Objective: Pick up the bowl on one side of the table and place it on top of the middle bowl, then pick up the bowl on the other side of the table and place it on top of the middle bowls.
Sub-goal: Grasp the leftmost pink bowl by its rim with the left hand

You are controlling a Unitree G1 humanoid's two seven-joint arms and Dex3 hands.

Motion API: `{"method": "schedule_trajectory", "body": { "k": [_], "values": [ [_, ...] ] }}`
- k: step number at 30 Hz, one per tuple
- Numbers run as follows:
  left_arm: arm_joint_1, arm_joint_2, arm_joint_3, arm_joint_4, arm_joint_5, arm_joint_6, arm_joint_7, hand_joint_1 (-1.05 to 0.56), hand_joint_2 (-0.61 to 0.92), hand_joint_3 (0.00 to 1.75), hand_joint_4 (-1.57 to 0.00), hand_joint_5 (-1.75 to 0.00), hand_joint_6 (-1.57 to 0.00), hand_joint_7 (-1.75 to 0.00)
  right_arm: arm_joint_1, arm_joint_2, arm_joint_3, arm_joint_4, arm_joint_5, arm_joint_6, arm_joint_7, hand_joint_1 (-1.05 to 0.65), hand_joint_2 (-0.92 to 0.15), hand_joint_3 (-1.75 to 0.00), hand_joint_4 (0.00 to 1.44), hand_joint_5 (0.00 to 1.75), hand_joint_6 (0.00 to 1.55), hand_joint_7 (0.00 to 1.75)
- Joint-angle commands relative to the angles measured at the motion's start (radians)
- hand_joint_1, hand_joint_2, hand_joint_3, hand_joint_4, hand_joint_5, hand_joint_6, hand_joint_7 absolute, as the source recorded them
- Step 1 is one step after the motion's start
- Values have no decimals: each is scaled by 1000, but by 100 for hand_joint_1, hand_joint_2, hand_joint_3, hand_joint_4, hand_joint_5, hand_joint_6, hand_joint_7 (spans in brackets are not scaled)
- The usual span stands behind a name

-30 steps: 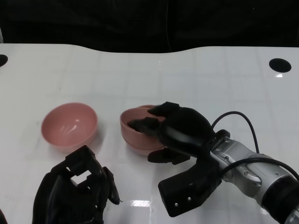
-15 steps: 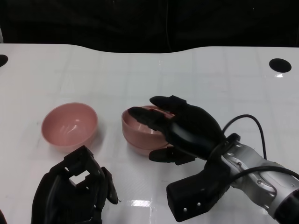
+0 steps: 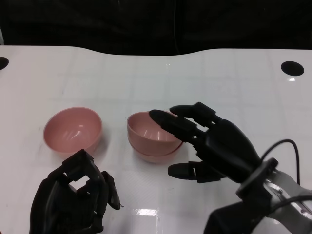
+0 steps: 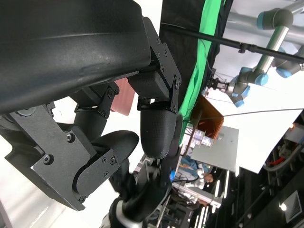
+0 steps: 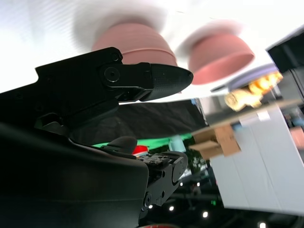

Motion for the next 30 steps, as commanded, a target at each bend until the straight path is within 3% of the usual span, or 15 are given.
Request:
{"method": "schedule_trajectory", "body": {
  "k": [1, 8, 13, 14, 17, 18, 23, 26, 29, 30],
  "values": [
    [6, 2, 6, -18, 8, -8, 24, -16, 32, 148, -88, -169, -81, -151, 60, -20, -48, -10, 91, -83, 4, -55, -92, -30, 18, 79, 36, 11],
    [9, 0, 3, -28, 19, -18, 40, -16, 35, 145, -86, -171, -80, -156, 165, -35, -124, -36, 120, -190, -34, -47, -92, -27, 40, 97, 55, 22],
    [7, -2, 4, -29, 13, -16, 43, -16, 36, 143, -86, -171, -81, -154, 243, -3, -165, -30, 280, -281, 22, -26, -92, -23, 55, 108, 74, 35],
    [8, -4, 4, -33, 13, -14, 49, -16, 35, 144, -86, -172, -81, -154, 260, 2, -169, -37, 320, -290, 44, -21, -90, -29, 58, 111, 78, 40],
    [8, -5, 4, -34, 19, -22, 53, -16, 33, 145, -85, -173, -81, -154, 307, 15, -166, -62, 478, -290, 144, -14, -65, -75, 64, 118, 78, 57],
    [7, -4, 5, -31, 20, -27, 51, -16, 34, 145, -85, -173, -81, -154, 328, 23, -161, -75, 550, -280, 187, -12, -63, -79, 67, 121, 78, 62],
    [15, -4, 6, -56, 59, -40, 86, -14, 38, 138, -87, -168, -82, -151, 402, 63, -177, -127, 769, -207, 348, -14, -77, -53, 78, 131, 71, 92],
    [18, -2, 2, -64, 112, -83, 101, -11, 40, 136, -85, -167, -81, -150, 416, 79, -204, -121, 807, -194, 409, -12, -80, -53, 83, 139, 76, 98],
    [17, 2, 3, -73, 183, -131, 136, -11, 40, 134, -81, -162, -81, -145, 426, 97, -228, -115, 824, -174, 454, -10, -70, -82, 84, 147, 81, 106],
    [20, 8, 4, -90, 217, -135, 159, -15, 44, 124, -77, -157, -79, -133, 429, 104, -234, -117, 827, -161, 465, -10, -64, -98, 86, 152, 82, 114]
  ]
}}
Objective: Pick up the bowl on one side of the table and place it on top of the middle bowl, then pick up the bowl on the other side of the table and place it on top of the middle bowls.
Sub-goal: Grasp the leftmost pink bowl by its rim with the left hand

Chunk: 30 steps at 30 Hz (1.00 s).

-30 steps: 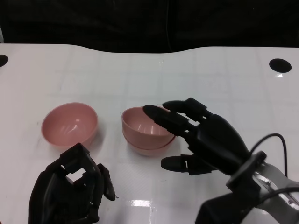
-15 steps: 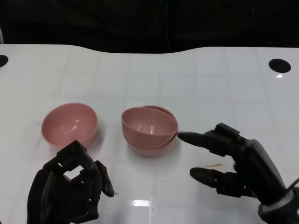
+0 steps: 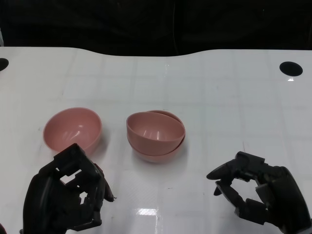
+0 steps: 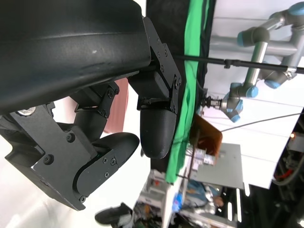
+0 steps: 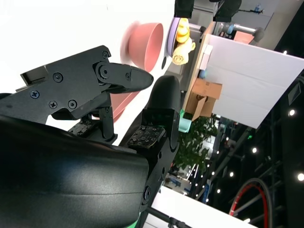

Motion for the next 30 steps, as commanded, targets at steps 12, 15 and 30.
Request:
{"method": "schedule_trajectory", "body": {
  "k": [12, 15, 30],
  "values": [
    [11, 185, -11, -312, 683, 95, 234, -48, 92, 4, -37, -82, -61, -12, 22, 93, -74, -34, 24, 115, 107, -10, -41, -142, 82, 173, 80, 139],
    [3, 200, -25, -353, 761, 148, 239, -44, 89, 1, -38, -70, -58, -5, 21, 103, -82, -35, 22, 118, 119, -10, -41, -143, 81, 173, 78, 140],
    [-178, 317, -226, -201, 1448, 335, 287, -55, 84, 0, -43, -39, -51, 0, 22, 131, -114, -73, 13, 170, 141, -10, -42, -138, 82, 169, 78, 138]
  ]
}}
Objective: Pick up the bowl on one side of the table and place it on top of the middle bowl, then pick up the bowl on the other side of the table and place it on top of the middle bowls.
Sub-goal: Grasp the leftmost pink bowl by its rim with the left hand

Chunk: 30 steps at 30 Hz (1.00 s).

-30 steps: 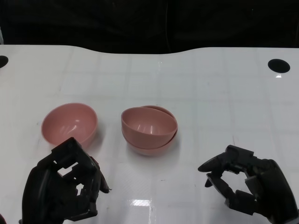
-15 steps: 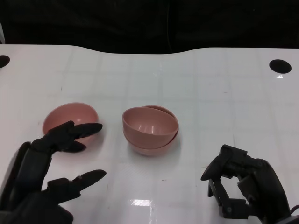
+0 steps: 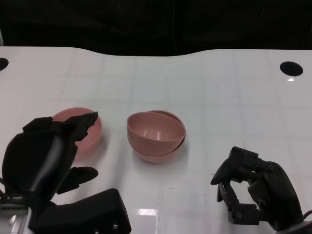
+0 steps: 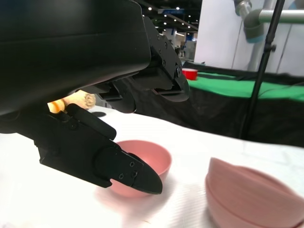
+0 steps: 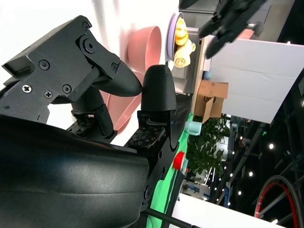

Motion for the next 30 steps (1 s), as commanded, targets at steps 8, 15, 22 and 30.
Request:
{"method": "schedule_trajectory", "body": {
  "k": [8, 15, 22, 30],
  "values": [
    [-145, -4, -100, 259, 190, 145, 54, -54, 84, 0, -51, -24, -49, 0, 11, 12, -18, -24, -13, 11, 4, -10, -42, -138, 82, 168, 78, 136],
    [-185, 7, -139, 345, 188, 195, 101, -56, 86, 1, -55, -14, -44, 0, 13, 19, -22, -31, -15, 24, 5, -9, -42, -137, 82, 167, 79, 135],
    [-211, 16, -159, 399, 162, 207, 115, -57, 86, 0, -57, -12, -45, 0, 12, 20, -27, -27, -24, 19, 6, -10, -42, -136, 83, 166, 79, 135],
    [-264, 19, -183, 521, 126, 210, 140, -56, 87, 0, -59, -9, -46, 0, 15, 24, -33, -30, -22, 23, 14, -10, -43, -136, 82, 166, 79, 136]
  ]
}}
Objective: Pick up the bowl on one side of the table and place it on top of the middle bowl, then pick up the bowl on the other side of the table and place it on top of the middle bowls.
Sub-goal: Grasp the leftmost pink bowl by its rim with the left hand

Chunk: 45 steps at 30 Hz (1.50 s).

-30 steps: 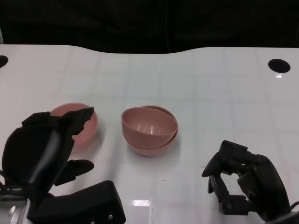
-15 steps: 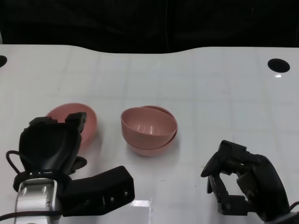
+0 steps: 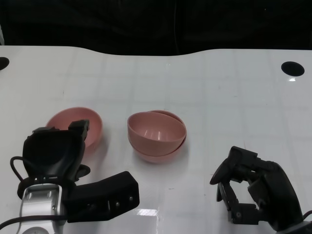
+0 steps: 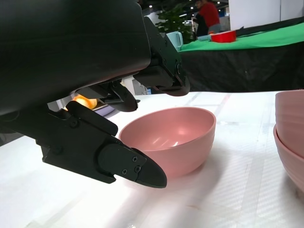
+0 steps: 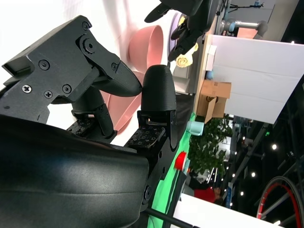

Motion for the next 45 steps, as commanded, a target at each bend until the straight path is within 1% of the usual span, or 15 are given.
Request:
{"method": "schedule_trajectory", "body": {
  "k": [1, 7, 11, 14, 19, 20, 22, 23, 24, 25, 27, 29, 36, 40, 45],
  "values": [
    [-75, 9, -16, 165, -35, -2, 38, -54, 87, 0, -60, -9, -47, -1, 8, 3, -6, -11, 10, 6, 6, -10, -43, -136, 82, 166, 79, 135],
    [-172, 12, -51, 364, -93, -9, 105, -50, 89, 1, -62, -7, -51, -2, 13, 6, -9, -16, 2, 12, 7, -10, -43, -135, 82, 166, 79, 135],
    [-215, 29, -72, 460, -133, -54, 174, -42, 90, 1, -73, -11, -59, -4, 15, 8, -8, -17, -4, 10, 5, -10, -43, -135, 82, 165, 79, 134],
    [-228, 42, -85, 492, -162, -85, 207, -33, 91, 1, -88, -18, -69, -7, 15, 9, -8, -18, -3, 13, 8, -10, -43, -135, 83, 165, 79, 134],
    [-241, 57, -108, 525, -191, -112, 223, -32, 92, 1, -91, -20, -72, -5, 18, 10, -8, -24, -4, 19, 7, -10, -43, -135, 83, 165, 79, 134],
    [-246, 63, -115, 546, -199, -137, 231, -35, 92, 3, -104, -30, -94, -9, 20, 9, -8, -28, -4, 24, 7, -10, -43, -135, 83, 165, 79, 134],
    [-258, 71, -125, 588, -216, -179, 258, -36, 90, 1, -109, -46, -110, -6, 21, 9, -9, -32, -8, 28, 3, -10, -43, -134, 83, 165, 79, 133],
    [-264, 73, -130, 610, -219, -190, 277, -36, 90, 1, -105, -63, -114, -4, 20, 10, -9, -32, -9, 27, 4, -10, -43, -133, 83, 165, 80, 133],
    [-270, 75, -134, 627, -223, -198, 292, -37, 89, 0, -94, -100, -117, -2, 20, 10, -9, -32, -9, 27, 4, -10, -43, -133, 83, 165, 80, 132],
    [-275, 75, -138, 639, -226, -203, 302, -37, 89, 0, -87, -118, -119, -1, 20, 11, -9, -32, -9, 27, 4, -10, -44, -133, 83, 165, 80, 132],
    [-290, 76, -145, 673, -232, -210, 309, -37, 89, 0, -84, -128, -119, -1, 21, 11, -9, -33, -11, 27, 4, -10, -44, -133, 83, 164, 80, 132],
    [-306, 76, -154, 707, -239, -216, 309, -37, 91, 4, -79, -164, -120, -1, 21, 10, -9, -36, -15, 28, 3, -11, -44, -132, 83, 164, 80, 131],
    [-322, 80, -174, 737, -262, -220, 325, -37, 92, 5, -77, -175, -120, -1, 22, 10, -10, -36, -16, 28, 3, -11, -43, -133, 83, 164, 80, 131],
    [-306, 109, -147, 637, -272, -235, 383, -31, 91, 8, -82, -175, -126, -4, 14, 15, -10, -24, -12, 25, 3, -10, -43, -133, 83, 164, 81, 130],
    [-290, 142, -131, 547, -290, -235, 362, -29, 91, 6, -81, -175, -128, -6, 13, 17, -11, -25, -12, 27, 4, -11, -43, -133, 83, 164, 81, 130]
  ]
}}
